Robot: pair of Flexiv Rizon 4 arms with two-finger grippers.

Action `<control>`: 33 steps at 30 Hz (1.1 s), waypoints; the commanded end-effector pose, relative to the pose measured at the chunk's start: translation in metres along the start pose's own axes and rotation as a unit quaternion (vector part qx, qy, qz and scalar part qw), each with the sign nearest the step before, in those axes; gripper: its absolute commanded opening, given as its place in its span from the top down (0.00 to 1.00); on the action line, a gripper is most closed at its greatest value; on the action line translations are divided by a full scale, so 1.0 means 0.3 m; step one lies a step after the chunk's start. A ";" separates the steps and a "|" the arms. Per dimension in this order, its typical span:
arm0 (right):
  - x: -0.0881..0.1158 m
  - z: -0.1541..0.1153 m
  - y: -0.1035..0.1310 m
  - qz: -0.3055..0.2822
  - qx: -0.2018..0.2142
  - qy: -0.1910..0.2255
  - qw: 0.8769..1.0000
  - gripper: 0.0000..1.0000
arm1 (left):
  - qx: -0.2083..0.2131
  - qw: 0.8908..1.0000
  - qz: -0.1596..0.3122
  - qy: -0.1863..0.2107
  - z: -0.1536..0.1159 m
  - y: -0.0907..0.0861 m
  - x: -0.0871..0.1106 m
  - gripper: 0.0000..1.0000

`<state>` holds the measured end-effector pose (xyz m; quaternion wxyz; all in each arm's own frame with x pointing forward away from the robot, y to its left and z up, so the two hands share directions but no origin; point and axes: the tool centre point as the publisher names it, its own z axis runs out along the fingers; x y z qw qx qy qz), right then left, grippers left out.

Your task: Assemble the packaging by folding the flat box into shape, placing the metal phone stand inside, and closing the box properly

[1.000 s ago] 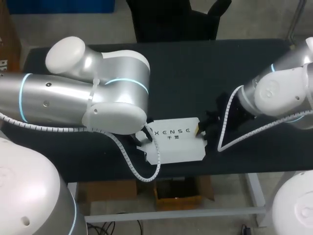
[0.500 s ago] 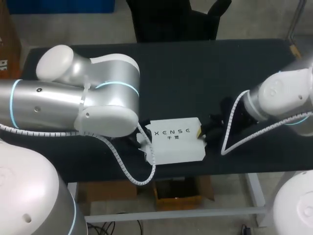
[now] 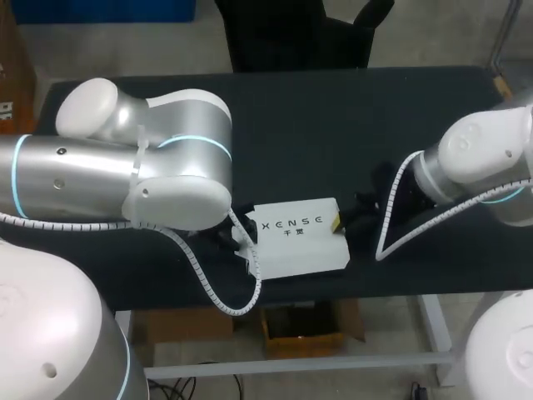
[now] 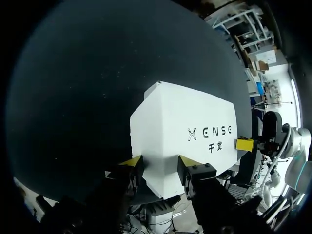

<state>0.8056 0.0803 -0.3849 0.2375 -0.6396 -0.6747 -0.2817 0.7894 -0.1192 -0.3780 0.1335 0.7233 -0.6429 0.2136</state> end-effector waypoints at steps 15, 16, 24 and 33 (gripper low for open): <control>-0.040 0.036 0.007 0.010 0.016 0.010 1.000 0.59 | -0.015 0.998 0.009 0.056 0.030 -0.015 -0.019 0.55; -0.040 0.035 0.007 0.010 0.016 0.010 1.000 0.59 | -0.018 0.998 0.009 0.060 0.031 -0.016 -0.020 0.55; -0.014 0.032 0.006 0.001 0.015 0.015 1.000 0.60 | -0.027 0.995 0.009 0.091 0.034 -0.016 -0.010 0.55; 0.005 0.043 0.006 -0.005 0.021 0.018 1.000 0.60 | -0.040 0.994 0.004 0.100 0.035 -0.020 0.013 0.53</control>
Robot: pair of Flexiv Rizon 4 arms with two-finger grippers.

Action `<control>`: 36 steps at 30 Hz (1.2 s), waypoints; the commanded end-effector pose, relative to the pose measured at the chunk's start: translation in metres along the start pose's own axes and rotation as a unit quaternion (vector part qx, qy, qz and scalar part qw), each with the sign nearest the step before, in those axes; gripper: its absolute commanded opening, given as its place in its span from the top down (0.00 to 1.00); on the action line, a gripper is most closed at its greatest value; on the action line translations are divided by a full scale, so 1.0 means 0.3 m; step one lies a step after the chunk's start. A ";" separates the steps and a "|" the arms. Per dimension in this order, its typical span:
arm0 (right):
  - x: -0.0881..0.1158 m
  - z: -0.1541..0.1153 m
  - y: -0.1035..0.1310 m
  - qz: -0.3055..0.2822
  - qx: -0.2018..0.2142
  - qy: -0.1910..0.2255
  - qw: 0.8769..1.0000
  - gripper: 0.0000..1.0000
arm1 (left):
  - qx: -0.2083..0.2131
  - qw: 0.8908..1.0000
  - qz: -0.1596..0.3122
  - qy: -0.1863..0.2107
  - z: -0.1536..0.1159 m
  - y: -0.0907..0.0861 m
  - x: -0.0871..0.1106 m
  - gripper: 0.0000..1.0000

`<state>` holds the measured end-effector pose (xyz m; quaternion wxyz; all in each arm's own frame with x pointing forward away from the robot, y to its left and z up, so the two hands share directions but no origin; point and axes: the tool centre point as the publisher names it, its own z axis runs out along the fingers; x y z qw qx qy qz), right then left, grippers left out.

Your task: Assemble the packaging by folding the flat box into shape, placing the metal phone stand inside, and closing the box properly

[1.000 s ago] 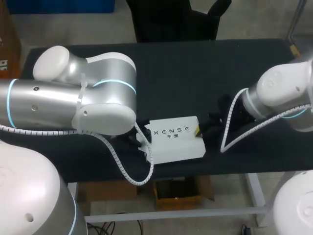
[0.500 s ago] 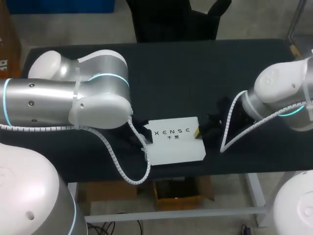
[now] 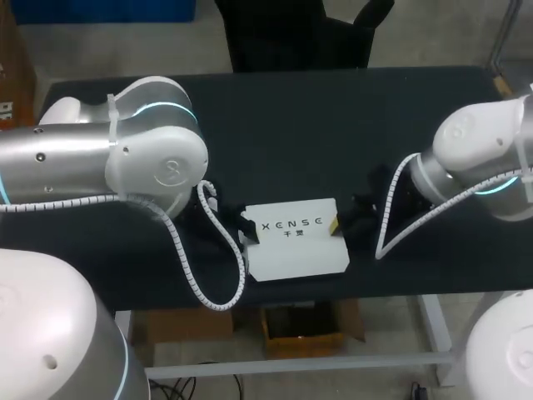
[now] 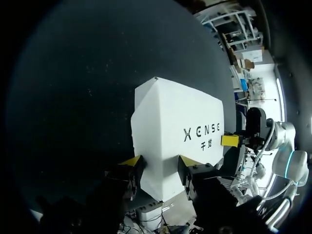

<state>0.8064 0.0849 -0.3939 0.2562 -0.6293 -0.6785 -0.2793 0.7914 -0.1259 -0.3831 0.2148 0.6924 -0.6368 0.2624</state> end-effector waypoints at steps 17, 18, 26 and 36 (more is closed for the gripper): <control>0.018 -0.019 -0.001 0.022 0.020 -0.008 1.000 0.59 | -0.018 1.000 -0.020 -0.012 -0.028 -0.021 0.035 0.54; 0.019 -0.020 0.001 0.022 0.020 -0.008 1.000 0.59 | -0.020 1.000 -0.021 -0.012 -0.028 -0.022 0.037 0.54; 0.029 -0.024 0.017 0.034 0.031 -0.004 0.999 0.59 | -0.034 0.999 -0.026 -0.009 -0.020 -0.036 0.054 0.54; 0.049 -0.034 0.037 0.059 0.054 -0.004 0.997 0.59 | -0.047 0.998 -0.043 -0.013 -0.024 -0.050 0.072 0.53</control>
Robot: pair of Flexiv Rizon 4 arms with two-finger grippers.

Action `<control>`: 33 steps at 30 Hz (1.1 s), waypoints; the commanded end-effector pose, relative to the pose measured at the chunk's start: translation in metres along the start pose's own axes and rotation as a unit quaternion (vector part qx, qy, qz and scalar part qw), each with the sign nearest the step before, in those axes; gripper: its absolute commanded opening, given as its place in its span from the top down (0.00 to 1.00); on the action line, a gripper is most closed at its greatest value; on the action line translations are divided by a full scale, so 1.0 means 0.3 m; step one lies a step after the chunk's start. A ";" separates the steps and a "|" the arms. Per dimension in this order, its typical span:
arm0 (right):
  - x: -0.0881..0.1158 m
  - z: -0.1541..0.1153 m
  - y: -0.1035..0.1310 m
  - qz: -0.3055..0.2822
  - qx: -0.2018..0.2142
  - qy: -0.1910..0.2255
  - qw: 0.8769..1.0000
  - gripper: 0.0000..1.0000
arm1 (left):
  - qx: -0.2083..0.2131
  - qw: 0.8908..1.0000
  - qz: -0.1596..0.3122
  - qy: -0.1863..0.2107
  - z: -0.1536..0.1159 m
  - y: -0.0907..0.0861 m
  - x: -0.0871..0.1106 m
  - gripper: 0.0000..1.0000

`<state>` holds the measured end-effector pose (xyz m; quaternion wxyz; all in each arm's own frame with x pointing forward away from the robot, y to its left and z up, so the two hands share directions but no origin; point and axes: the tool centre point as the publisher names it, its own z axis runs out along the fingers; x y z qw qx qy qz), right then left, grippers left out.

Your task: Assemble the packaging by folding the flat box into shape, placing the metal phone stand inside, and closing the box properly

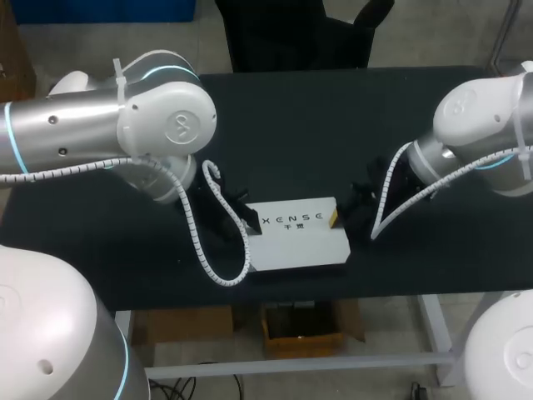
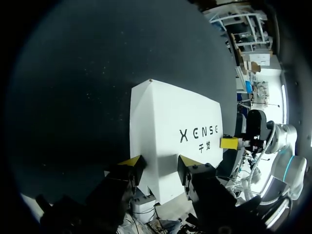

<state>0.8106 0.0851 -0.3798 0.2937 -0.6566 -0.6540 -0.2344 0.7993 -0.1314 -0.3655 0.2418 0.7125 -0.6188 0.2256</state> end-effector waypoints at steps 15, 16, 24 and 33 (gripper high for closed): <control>0.049 -0.020 0.031 0.024 0.041 -0.005 0.999 0.60 | -0.048 0.999 -0.025 0.004 -0.023 -0.041 0.043 0.52; 0.049 -0.020 0.034 0.025 0.043 -0.004 0.999 0.60 | -0.053 0.998 -0.025 0.007 -0.025 -0.043 0.044 0.51; 0.063 -0.025 0.050 0.030 0.058 0.002 0.998 0.60 | -0.075 0.996 -0.039 0.018 -0.044 -0.060 0.057 0.53; 0.093 -0.039 0.064 0.036 0.077 0.003 0.996 0.60 | -0.089 0.995 -0.050 0.014 -0.060 -0.066 0.076 0.54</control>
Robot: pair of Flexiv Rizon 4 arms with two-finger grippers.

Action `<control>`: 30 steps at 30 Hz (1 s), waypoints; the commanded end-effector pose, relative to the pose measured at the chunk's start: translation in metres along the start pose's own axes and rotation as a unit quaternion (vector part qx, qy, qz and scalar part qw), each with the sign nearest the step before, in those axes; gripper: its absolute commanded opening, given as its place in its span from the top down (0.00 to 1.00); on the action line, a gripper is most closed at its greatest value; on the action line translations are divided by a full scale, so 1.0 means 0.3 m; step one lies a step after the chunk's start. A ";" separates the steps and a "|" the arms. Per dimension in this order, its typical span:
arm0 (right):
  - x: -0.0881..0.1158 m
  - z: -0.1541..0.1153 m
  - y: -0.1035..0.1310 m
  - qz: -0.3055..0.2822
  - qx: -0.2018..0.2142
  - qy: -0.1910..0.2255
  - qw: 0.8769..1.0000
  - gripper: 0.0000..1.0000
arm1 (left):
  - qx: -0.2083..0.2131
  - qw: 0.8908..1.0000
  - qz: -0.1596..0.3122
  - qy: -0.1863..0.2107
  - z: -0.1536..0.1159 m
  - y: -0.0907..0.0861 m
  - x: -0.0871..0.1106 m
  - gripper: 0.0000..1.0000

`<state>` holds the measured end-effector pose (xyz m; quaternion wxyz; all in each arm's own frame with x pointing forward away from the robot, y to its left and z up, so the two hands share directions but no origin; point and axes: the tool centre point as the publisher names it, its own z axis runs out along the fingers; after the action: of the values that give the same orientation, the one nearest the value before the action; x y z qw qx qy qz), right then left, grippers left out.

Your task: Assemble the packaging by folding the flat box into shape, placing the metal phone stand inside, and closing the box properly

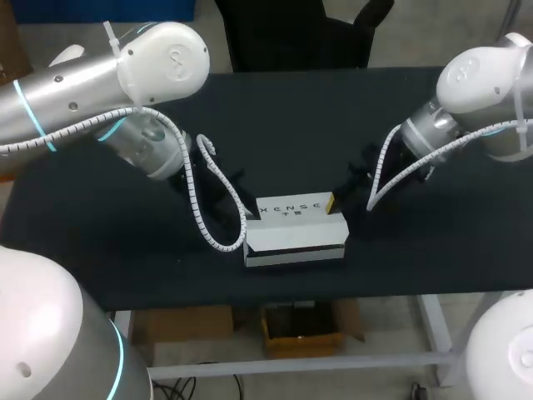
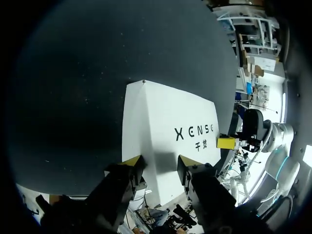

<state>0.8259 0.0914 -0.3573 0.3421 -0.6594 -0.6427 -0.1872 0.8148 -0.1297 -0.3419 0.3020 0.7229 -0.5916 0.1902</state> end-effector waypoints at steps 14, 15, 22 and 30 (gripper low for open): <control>0.051 -0.010 0.033 0.019 0.050 -0.004 0.999 0.61 | -0.055 0.998 -0.032 -0.006 -0.012 -0.051 0.046 0.55; 0.052 -0.011 0.033 0.020 0.050 -0.005 0.999 0.61 | -0.056 0.998 -0.032 -0.006 -0.014 -0.054 0.048 0.55; 0.060 -0.012 0.035 0.025 0.061 -0.005 0.998 0.61 | -0.067 0.997 -0.043 -0.003 -0.022 -0.072 0.054 0.57; 0.055 -0.002 0.039 0.029 0.073 -0.002 0.997 0.61 | -0.081 0.995 -0.057 0.001 -0.022 -0.087 0.045 0.57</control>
<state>0.8355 0.0965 -0.3456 0.3839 -0.6568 -0.6345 -0.1367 0.8364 -0.1273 -0.3307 0.3415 0.7427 -0.5574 0.1449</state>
